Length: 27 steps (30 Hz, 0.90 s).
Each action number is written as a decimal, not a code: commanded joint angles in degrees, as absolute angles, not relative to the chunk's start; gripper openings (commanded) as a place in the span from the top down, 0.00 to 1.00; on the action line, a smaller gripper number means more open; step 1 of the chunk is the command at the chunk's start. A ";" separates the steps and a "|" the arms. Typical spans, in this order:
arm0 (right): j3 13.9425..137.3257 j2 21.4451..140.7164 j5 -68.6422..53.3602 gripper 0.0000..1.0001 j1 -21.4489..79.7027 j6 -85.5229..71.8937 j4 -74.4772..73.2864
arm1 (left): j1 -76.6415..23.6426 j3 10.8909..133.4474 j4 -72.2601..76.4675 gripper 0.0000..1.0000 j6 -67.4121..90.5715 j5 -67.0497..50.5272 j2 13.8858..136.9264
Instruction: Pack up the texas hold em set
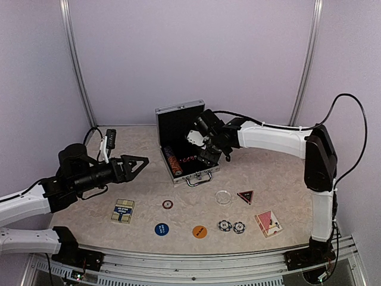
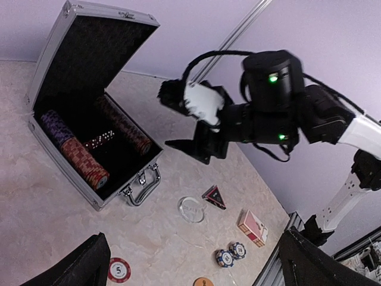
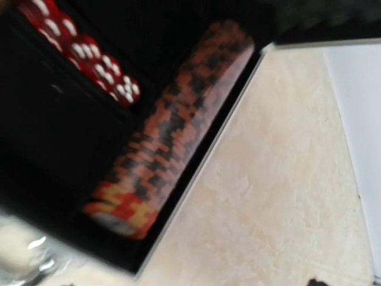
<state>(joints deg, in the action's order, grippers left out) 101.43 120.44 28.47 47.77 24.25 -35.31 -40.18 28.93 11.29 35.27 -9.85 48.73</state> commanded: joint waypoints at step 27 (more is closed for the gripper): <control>72.15 84.89 11.19 0.00 51.58 -7.77 -31.03 | -51.34 59.49 -30.58 0.01 21.49 -0.26 94.43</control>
